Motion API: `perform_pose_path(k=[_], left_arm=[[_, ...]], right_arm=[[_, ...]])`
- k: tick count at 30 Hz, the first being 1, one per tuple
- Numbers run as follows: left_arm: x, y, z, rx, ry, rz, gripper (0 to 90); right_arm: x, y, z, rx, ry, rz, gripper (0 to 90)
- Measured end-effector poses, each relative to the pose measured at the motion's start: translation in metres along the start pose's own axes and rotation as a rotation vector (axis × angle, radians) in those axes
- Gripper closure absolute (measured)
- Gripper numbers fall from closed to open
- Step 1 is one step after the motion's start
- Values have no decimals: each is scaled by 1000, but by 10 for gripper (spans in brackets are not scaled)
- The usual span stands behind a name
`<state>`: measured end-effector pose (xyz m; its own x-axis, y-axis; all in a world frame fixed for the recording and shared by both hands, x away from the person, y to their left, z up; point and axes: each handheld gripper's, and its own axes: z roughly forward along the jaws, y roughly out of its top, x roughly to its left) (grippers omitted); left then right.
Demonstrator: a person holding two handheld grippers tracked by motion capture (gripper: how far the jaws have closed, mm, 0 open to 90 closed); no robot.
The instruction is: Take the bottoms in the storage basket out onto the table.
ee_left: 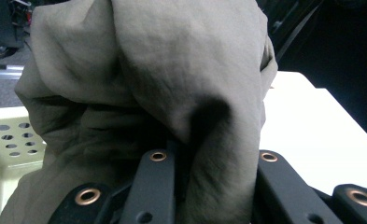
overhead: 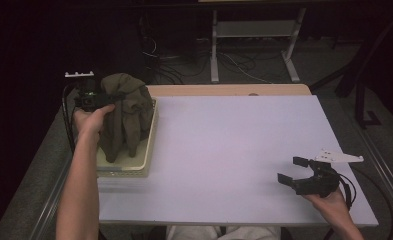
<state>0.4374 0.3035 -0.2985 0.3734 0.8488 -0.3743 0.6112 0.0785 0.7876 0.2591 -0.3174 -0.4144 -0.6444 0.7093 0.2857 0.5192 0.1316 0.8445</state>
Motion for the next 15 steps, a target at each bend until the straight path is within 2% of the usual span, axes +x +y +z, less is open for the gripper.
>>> perform_pose_path(k=[7, 15], left_arm=[[-7, 3, -9, 1, -19, 30, 763], [-14, 12, -27, -21, -45, 56, 763]], right_arm=[[0, 0, 0, 2, 4, 0, 7], [0, 0, 0, -1, 4, 1, 7]])
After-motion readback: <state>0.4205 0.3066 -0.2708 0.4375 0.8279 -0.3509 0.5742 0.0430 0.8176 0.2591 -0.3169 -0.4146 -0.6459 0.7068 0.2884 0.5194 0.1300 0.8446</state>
